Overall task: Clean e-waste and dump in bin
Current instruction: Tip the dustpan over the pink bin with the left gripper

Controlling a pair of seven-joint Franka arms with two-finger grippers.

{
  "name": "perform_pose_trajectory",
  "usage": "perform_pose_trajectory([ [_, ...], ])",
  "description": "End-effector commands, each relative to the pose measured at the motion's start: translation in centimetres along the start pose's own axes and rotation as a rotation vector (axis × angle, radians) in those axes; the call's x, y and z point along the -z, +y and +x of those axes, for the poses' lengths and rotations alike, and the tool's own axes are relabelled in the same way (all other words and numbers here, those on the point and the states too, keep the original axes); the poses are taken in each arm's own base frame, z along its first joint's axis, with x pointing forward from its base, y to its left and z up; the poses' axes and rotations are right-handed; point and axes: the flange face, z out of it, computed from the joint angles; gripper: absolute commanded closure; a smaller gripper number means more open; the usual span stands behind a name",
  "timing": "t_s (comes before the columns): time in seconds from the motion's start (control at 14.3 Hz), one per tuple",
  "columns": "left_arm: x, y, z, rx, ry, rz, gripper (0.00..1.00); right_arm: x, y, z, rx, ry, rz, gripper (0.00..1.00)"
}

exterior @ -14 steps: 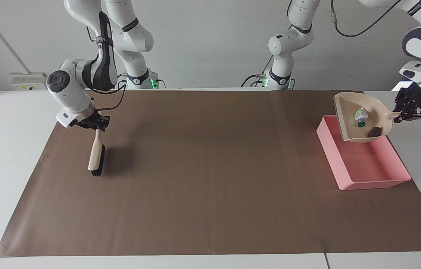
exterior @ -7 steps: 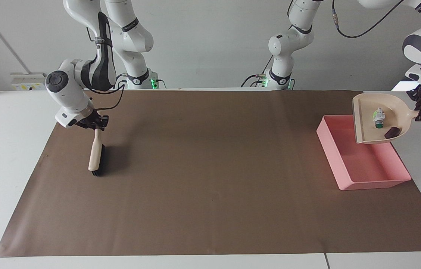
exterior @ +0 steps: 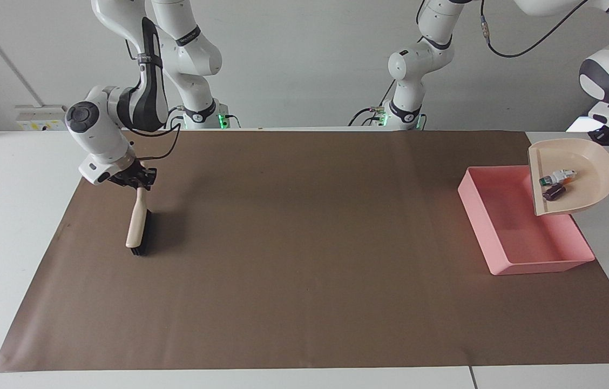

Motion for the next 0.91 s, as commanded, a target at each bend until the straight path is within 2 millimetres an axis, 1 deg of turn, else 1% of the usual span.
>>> perform_pose_trajectory([
  [0.0, 1.1, -1.6, 2.1, -0.006, -0.119, -0.019, 1.0, 0.2, -0.1, -0.6, -0.037, 0.02, -0.018, 0.7],
  [0.07, 1.1, -1.8, 2.7, 0.014, -0.152, -0.029, 1.0, 0.2, -0.1, -0.6, -0.041, 0.02, -0.018, 0.69],
  [0.14, 1.1, -1.8, 2.7, 0.027, -0.166, -0.032, 1.0, 0.2, -0.1, -0.6, -0.039, 0.019, -0.018, 0.64],
  [0.21, 1.2, -1.8, 2.7, 0.027, -0.169, -0.032, 1.0, 0.3, -0.2, -0.5, -0.036, 0.021, -0.019, 0.55],
  [0.28, 1.1, -1.8, 2.7, 0.024, -0.175, -0.031, 1.0, 0.3, -0.2, -0.5, -0.036, 0.016, -0.017, 0.42],
  [0.35, 1.2, -1.9, 2.6, 0.016, -0.19, -0.031, 1.0, 0.4, -0.3, -0.4, -0.035, 0.012, -0.017, 0.22],
  [0.42, 1.3, -2.0, 2.7, 0.009, -0.205, -0.034, 1.0, 1.0, -0.3, 0.0, -0.035, 0.02, -0.015, 0.0],
  [0.56, 1.9, -2.5, 3.1, 0.01, -0.25, -0.037, 1.0, 2.7, -0.1, 0.9, -0.044, 0.027, -0.01, 0.01],
  [0.63, 2.1, -2.7, 3.1, -0.003, -0.273, -0.042, 1.0, 4.2, 0.0, 1.4, -0.045, 0.034, -0.012, 0.01],
  [0.77, 2.8, -3.1, 3.2, -0.037, -0.327, -0.05, 1.0, 7.9, 0.4, 2.4, -0.043, 0.064, -0.022, 0.01],
  [0.84, 3.0, -3.2, 3.0, -0.051, -0.356, -0.058, 1.0, 9.8, 0.6, 2.6, -0.044, 0.095, -0.029, 0.01],
])
